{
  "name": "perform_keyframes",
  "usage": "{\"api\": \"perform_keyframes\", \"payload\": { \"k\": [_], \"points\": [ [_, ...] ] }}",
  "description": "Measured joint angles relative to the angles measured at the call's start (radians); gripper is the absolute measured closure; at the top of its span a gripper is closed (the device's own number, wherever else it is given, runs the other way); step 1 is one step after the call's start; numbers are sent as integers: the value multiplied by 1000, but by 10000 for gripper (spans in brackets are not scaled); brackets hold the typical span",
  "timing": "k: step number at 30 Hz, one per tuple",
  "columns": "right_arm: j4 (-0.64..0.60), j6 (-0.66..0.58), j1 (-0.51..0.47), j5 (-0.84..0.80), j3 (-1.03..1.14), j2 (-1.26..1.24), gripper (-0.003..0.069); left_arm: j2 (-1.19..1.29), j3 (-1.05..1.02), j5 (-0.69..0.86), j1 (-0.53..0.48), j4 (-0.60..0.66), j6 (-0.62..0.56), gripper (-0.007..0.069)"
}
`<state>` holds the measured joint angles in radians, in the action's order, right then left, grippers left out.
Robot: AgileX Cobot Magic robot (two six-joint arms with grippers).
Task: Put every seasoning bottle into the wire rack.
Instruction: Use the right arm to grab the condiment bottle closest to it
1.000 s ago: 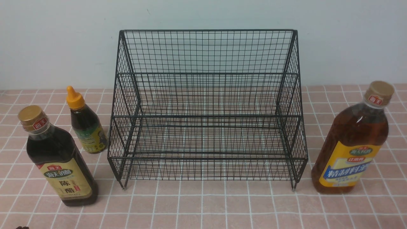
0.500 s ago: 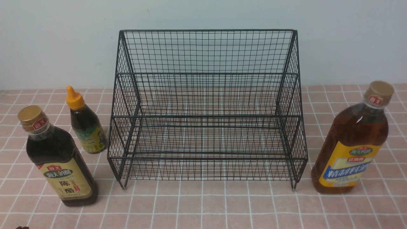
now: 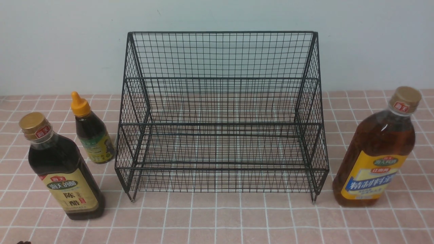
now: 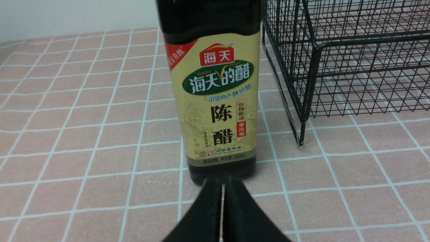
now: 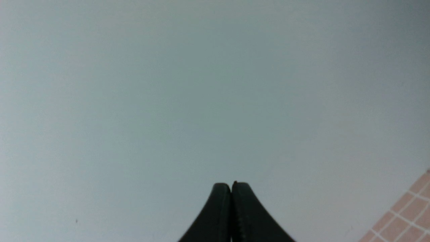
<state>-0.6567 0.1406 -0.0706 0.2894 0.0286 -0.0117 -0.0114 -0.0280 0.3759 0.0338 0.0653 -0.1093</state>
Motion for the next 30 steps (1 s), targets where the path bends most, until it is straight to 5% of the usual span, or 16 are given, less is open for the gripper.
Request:
{"api": "perform_keyframes", "payload": {
  "k": [9, 18, 26, 30],
  "points": [
    [555, 30, 0, -220, -353, 306, 673, 0, 0, 0, 0, 0, 0, 631],
    [798, 161, 14, -182, -424, 723, 673, 0, 0, 0, 0, 0, 0, 631],
    [965, 244, 130, -121, -425, 815, 657, 0, 0, 1, 0, 0, 0, 631],
    [1003, 283, 199, -107, -425, 815, 568, 0, 0, 1, 0, 0, 0, 631]
  ]
}}
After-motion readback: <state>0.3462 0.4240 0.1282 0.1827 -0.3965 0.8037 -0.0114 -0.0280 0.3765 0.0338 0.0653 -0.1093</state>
